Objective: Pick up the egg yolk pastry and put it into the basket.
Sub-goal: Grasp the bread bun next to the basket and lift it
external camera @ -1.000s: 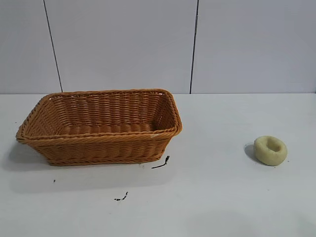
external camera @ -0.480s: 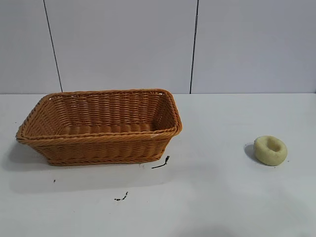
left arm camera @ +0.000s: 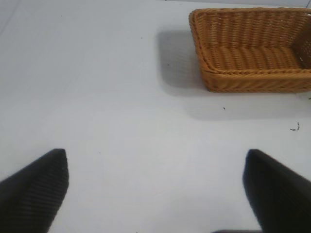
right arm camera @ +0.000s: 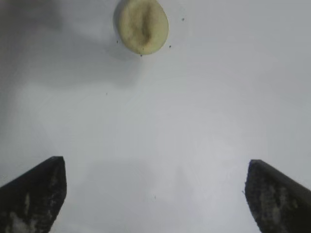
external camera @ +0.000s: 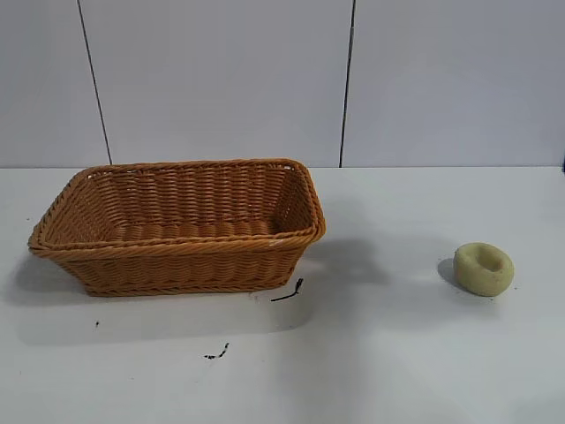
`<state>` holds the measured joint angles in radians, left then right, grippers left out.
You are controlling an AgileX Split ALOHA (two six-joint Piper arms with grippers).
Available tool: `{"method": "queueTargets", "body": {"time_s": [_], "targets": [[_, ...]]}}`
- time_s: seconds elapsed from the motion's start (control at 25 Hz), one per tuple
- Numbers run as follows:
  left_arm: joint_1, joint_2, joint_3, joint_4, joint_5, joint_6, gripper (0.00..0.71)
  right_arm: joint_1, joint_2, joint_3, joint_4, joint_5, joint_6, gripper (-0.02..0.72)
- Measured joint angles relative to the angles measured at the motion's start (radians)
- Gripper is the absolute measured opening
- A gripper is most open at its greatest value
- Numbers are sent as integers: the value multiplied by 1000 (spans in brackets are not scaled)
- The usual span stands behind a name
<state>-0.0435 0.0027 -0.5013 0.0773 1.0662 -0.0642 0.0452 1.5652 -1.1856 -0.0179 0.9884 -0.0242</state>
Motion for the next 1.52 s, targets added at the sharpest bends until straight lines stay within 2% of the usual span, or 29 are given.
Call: {"method": "queueTargets", "body": {"time_s": [0.12,0.32,0.92,1.04,1.2,1.52], "targets": [[0,0,0,0,0,0,696,0,154,-107,1,-5,0,694],[0,0,0,0,0,0,696,0,320,-213,36,-15,-28,694],[0,0,0,0,0,0,696,5,388,-222,72,-53,-56,694],[0,0,0,0,0,0,696,31,389,-222,65,-65,-64,694],[0,0,0,0,0,0,696,47,405,-222,59,-121,-54,694],[0,0,0,0,0,0,696,47,497,-222,18,-145,-29,694]]}}
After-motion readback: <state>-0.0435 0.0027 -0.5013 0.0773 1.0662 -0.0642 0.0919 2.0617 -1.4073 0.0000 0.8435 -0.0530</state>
